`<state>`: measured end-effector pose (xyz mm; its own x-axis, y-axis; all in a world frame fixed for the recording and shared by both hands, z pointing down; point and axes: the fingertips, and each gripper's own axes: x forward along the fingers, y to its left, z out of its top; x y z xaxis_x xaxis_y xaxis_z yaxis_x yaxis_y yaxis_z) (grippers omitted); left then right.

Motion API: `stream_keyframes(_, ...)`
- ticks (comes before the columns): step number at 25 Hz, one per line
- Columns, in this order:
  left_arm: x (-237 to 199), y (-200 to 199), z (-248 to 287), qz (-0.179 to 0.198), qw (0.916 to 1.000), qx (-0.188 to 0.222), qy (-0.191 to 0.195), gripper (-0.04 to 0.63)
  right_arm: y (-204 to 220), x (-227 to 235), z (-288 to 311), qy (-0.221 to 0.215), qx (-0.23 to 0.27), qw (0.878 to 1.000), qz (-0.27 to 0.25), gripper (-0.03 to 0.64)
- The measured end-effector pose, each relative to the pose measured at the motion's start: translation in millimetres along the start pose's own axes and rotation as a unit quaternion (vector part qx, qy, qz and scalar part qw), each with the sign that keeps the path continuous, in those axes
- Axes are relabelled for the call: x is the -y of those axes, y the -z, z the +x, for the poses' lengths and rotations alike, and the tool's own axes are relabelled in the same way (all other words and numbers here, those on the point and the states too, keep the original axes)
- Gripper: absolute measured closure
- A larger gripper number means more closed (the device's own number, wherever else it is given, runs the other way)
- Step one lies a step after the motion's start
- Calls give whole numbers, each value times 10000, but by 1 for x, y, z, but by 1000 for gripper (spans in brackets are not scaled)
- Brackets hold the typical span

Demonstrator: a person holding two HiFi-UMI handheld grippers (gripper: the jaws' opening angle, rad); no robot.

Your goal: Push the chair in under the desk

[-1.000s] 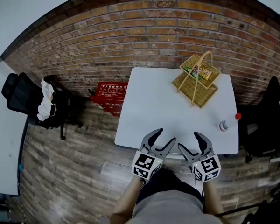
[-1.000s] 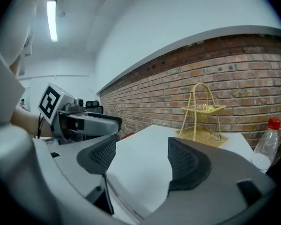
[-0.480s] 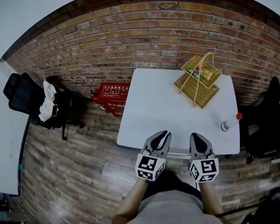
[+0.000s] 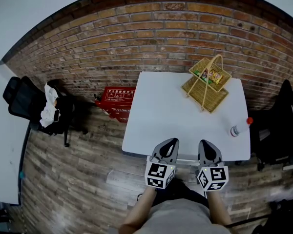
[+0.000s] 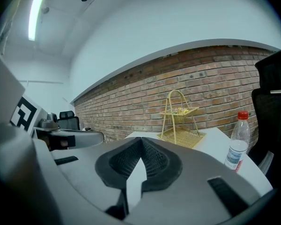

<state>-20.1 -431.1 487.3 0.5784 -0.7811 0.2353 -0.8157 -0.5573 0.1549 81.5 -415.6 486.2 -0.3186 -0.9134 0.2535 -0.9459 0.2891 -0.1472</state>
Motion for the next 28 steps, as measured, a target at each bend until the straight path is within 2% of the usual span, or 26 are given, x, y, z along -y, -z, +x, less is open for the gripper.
stream_keyframes(14,7,0,-2,231,9997,4,109,575,6,-10,2,-47,-102,9999,-72,601)
stream_keyframes(28,2,-3,-2,299,9995,28,103,575,8,-12,7,-65,-156,9998,-72,601)
